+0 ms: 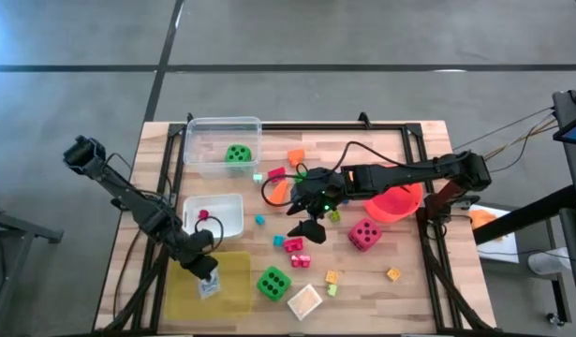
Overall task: Pick & Place Toys
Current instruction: Put the blue deck of cards into the yellow bin
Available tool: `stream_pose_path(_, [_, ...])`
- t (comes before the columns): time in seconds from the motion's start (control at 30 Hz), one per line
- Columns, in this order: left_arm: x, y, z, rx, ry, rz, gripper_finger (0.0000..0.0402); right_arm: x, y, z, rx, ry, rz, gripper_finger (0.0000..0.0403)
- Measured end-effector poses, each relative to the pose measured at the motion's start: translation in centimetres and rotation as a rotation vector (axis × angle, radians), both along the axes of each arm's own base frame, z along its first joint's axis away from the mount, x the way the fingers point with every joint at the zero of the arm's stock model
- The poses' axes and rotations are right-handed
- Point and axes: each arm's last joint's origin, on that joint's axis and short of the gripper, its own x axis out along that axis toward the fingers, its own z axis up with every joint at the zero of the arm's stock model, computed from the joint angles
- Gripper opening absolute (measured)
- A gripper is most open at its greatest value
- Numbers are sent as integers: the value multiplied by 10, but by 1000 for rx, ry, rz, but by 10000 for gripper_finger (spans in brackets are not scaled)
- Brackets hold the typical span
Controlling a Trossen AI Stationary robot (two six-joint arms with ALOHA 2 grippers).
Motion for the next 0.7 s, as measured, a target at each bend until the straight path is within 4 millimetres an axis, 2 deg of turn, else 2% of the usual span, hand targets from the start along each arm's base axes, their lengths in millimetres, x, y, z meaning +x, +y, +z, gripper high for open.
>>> stream_pose_path(0.17, [3,-3,-5,-1,39,30,50,0,0,0,-13,-6,8,357])
stream_pose_path(0.27, [9,-9,-8,9,66,-18,50,0,0,0,-17,-8,10,357])
stream_pose_path(0.47, [20,-15,-8,36,24,-89,50,0,0,0,-20,-9,13,357])
stream_pose_path(0.7, [24,-16,-12,60,-38,-150,50,0,0,0,-22,-11,15,357])
